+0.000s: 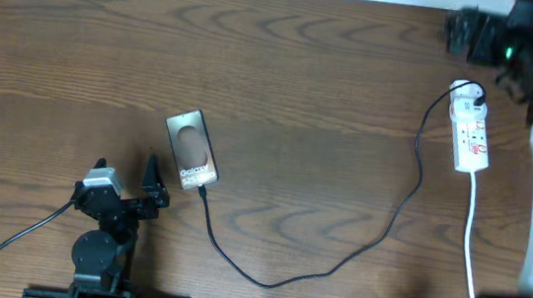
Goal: Plug charger to phone and switch on socket
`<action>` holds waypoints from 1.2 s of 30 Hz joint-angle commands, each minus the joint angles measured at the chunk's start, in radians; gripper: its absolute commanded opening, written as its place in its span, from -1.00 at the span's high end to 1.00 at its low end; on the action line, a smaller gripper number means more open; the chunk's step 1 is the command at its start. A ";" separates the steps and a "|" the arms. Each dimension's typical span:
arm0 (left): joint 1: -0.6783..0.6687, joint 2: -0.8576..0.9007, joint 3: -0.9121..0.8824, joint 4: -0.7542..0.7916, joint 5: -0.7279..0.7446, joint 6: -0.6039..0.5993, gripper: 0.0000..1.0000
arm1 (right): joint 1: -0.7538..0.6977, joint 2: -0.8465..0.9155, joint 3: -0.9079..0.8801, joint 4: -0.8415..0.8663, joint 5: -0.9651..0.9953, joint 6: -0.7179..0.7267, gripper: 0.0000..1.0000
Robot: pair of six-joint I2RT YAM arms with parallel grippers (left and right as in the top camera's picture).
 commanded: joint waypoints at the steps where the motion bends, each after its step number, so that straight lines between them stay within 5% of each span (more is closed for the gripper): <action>1: 0.005 -0.005 -0.016 -0.044 -0.031 0.003 -0.82 | 0.017 -0.126 -0.263 0.122 0.008 0.000 -0.99; 14: 0.005 -0.005 -0.016 -0.044 -0.031 0.003 -0.82 | 0.043 -0.657 -1.067 0.827 0.031 -0.001 -0.99; 32: 0.005 -0.005 -0.016 -0.044 -0.031 0.003 -0.82 | 0.043 -1.332 -1.658 0.845 0.120 0.000 -0.98; 36: 0.005 -0.005 -0.016 -0.044 -0.031 0.003 -0.83 | 0.043 -1.427 -1.670 0.709 0.159 0.000 -0.99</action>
